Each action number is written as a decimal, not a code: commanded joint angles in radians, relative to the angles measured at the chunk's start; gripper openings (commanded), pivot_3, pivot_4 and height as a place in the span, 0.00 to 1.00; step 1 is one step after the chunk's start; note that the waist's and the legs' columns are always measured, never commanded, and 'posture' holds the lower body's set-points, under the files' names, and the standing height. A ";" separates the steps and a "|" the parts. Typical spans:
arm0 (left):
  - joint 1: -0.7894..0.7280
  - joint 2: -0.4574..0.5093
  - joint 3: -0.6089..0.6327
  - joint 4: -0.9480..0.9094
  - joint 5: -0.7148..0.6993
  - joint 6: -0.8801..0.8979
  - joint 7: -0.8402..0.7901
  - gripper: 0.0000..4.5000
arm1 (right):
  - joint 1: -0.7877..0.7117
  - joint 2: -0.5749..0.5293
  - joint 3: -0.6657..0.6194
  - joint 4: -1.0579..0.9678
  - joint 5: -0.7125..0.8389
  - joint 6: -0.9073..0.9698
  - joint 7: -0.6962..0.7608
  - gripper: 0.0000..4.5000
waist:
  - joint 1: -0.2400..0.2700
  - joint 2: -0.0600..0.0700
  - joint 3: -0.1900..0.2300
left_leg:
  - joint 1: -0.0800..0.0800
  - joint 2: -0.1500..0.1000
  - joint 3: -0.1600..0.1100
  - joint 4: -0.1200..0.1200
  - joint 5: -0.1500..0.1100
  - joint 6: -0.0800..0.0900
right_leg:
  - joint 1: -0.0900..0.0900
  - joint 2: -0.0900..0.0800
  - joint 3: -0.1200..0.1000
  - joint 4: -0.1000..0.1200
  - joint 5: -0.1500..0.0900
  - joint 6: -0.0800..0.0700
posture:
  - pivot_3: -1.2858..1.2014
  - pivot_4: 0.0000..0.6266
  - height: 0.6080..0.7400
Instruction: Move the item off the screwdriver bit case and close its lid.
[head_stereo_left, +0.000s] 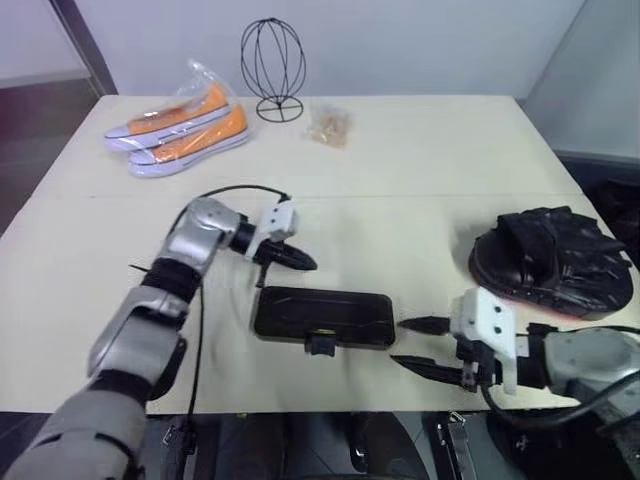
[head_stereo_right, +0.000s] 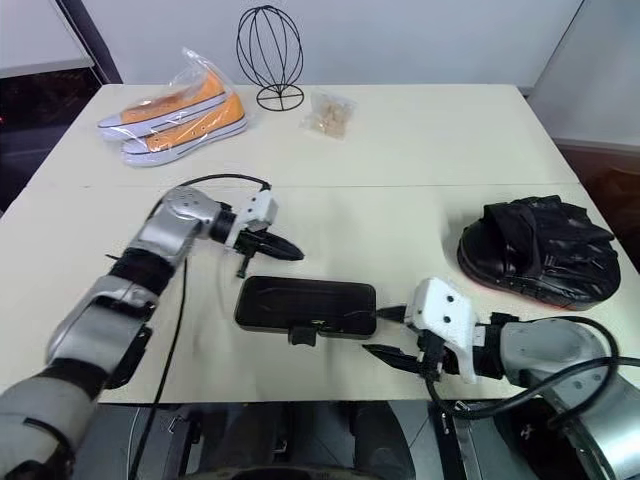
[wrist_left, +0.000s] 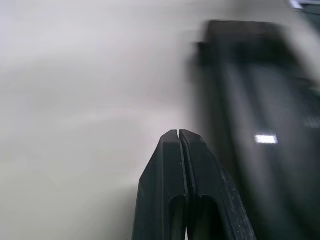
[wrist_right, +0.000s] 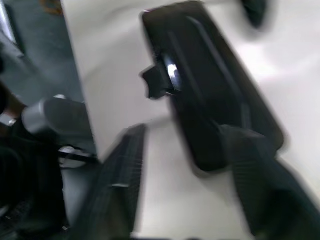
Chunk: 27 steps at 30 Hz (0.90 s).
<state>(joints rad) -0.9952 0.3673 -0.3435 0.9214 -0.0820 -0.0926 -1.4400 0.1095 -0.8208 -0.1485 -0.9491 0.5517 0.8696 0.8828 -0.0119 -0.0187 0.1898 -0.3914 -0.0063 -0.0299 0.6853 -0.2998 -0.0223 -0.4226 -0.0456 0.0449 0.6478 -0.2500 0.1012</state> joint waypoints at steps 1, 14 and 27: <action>-0.058 -0.041 0.020 0.118 0.044 -0.108 0.032 0.00 | -0.032 0.037 0.120 -0.060 -0.002 0.019 -0.098 0.03 | -0.003 0.000 0.000 | 0.000 0.000 0.000 0.000 0.000 0.000 | 0.000 0.000 0.000 0.000 0.000 0.000 | 0.52 0.24 1.00; 0.002 -0.093 -0.045 0.138 0.181 -0.273 -0.050 0.00 | -0.303 0.132 0.600 0.136 -0.258 0.047 -0.311 0.01 | -0.001 0.001 -0.002 | 0.000 0.000 0.000 -0.001 0.000 0.000 | 0.000 -0.001 0.000 0.001 0.000 0.000 | 0.52 0.24 1.00; 0.055 -0.094 -0.041 0.057 0.184 -0.245 -0.095 0.00 | -0.381 0.114 0.736 0.241 -0.486 -0.039 -0.356 0.01 | -0.002 0.002 -0.013 | 0.003 0.000 0.000 -0.001 0.000 0.001 | 0.002 0.000 0.000 0.001 0.000 0.000 | 0.52 0.24 1.00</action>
<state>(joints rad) -0.9739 0.2730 -0.3616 0.9751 0.0783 -0.3382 -1.5247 -0.2495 -0.6947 0.6102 -0.7403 0.1412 0.8343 0.5740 -0.0144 -0.0168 0.1765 -0.3873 -0.0060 -0.0302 0.6845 -0.3001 -0.0217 -0.4194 -0.0455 0.0452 0.6486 -0.2500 0.1010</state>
